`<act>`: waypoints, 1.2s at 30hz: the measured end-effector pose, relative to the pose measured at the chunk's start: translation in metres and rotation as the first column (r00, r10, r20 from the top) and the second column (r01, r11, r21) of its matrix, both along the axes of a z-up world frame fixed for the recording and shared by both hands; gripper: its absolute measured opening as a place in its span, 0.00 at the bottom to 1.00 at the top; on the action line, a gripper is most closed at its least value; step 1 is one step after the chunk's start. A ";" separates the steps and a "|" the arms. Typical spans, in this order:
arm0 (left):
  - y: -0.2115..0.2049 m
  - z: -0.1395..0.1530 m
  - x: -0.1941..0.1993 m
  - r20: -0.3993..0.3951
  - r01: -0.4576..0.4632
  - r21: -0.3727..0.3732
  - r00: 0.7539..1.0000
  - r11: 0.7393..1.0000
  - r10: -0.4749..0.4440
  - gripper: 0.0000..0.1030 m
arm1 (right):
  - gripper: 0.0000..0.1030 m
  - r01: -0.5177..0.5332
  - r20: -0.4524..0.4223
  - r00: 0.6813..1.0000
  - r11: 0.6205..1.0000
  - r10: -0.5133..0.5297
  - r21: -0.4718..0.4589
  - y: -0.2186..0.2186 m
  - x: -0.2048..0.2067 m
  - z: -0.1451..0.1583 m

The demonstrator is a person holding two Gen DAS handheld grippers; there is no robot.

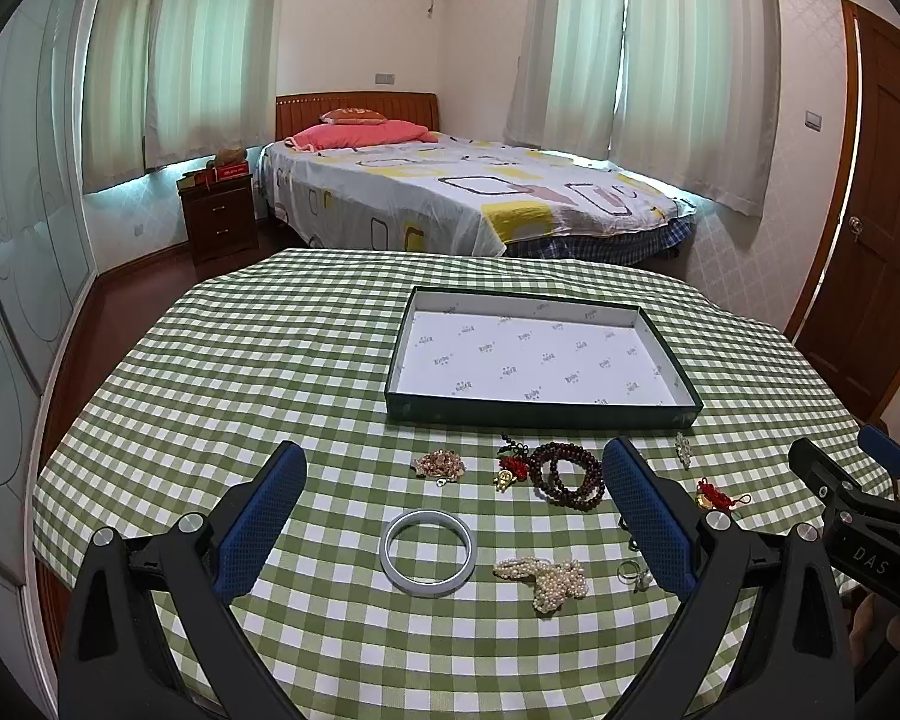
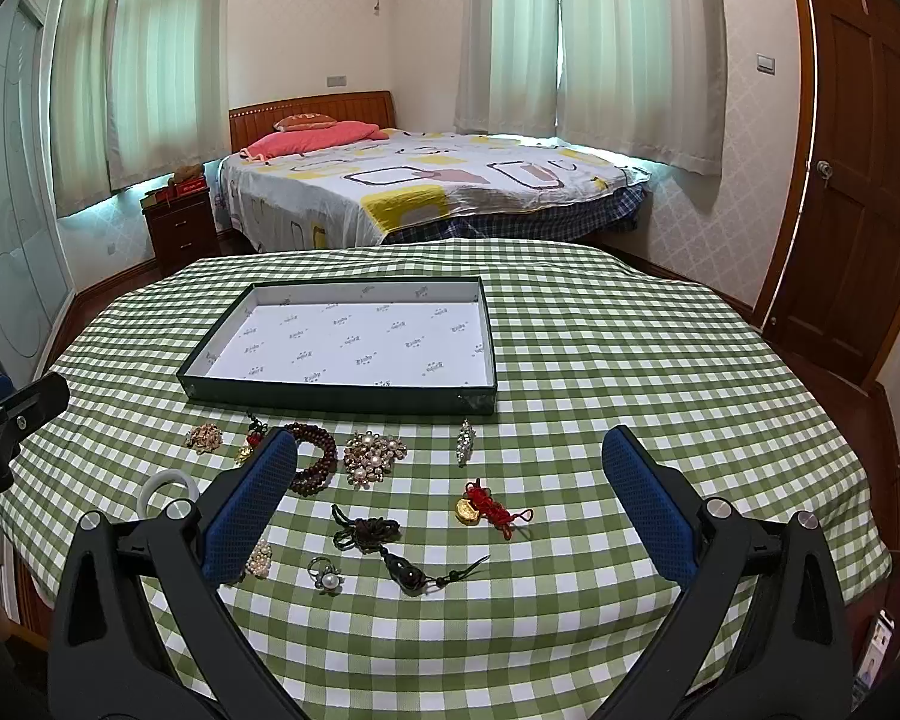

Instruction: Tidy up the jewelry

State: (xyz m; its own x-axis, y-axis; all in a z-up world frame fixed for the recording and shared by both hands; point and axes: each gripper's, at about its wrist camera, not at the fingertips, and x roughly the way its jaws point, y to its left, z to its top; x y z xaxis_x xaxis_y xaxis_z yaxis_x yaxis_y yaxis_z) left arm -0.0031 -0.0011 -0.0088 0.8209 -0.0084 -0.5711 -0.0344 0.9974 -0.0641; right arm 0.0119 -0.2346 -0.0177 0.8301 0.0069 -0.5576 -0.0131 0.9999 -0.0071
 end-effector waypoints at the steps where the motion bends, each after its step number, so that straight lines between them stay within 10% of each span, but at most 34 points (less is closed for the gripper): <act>1: 0.000 0.000 0.000 -0.001 0.000 0.001 1.000 1.000 0.000 0.93 | 0.96 0.001 0.000 1.000 1.000 -0.001 0.001 0.000 0.000 0.000; 21: 0.009 -0.008 0.009 -0.015 -0.009 -0.025 1.000 1.000 0.009 0.93 | 0.96 -0.008 -0.020 1.000 1.000 0.008 0.010 0.003 0.004 -0.012; 36: 0.017 -0.080 0.040 -0.235 0.015 -0.025 0.972 1.000 -0.021 0.93 | 0.96 -0.020 -0.162 0.986 0.998 0.028 0.054 -0.002 0.031 -0.065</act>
State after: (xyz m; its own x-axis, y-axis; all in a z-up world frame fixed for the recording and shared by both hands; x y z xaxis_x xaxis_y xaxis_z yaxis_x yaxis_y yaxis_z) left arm 0.0374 0.0156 -0.0891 0.6632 -0.0373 -0.7475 -0.0334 0.9963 -0.0793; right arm 0.0430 -0.2369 -0.0828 0.7277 0.0580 -0.6834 -0.0336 0.9982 0.0491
